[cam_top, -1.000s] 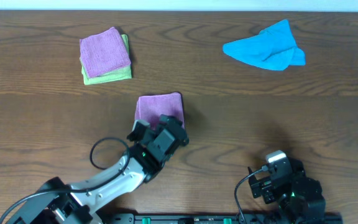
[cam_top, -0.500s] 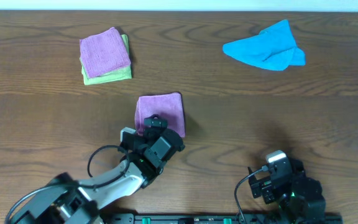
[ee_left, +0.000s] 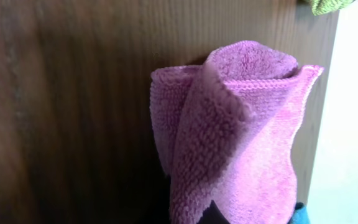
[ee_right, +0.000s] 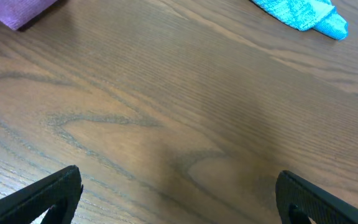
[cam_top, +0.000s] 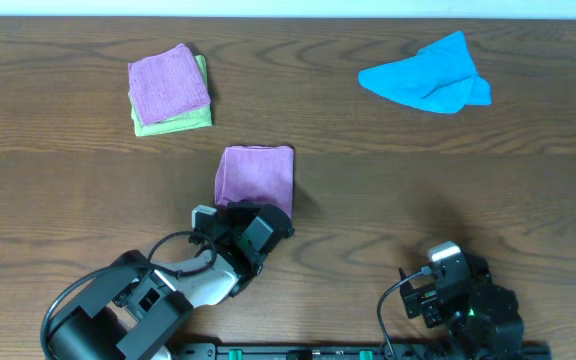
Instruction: Fold the cloth
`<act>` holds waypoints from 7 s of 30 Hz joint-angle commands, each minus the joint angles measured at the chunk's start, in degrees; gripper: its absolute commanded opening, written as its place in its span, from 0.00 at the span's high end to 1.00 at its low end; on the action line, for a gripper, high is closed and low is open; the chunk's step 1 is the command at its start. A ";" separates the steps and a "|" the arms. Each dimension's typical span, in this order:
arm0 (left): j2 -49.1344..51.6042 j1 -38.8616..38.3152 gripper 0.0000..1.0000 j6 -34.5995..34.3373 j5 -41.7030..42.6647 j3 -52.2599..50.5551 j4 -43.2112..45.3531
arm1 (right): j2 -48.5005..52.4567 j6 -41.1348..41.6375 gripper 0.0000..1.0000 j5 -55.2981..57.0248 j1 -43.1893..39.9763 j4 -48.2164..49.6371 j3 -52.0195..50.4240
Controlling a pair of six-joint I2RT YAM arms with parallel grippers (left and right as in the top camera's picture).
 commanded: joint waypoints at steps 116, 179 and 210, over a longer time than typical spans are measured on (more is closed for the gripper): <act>19.85 39.71 0.94 34.51 11.85 52.74 -13.70 | -0.04 -0.72 0.01 -0.17 -0.11 -0.07 -0.17; -51.30 39.89 0.05 114.05 28.37 20.39 -71.45 | -0.04 -0.72 0.01 -0.17 -0.11 -0.07 -0.17; -88.67 39.95 0.05 117.07 29.59 -13.46 -69.53 | -0.04 -0.72 0.01 -0.17 -0.11 -0.07 -0.17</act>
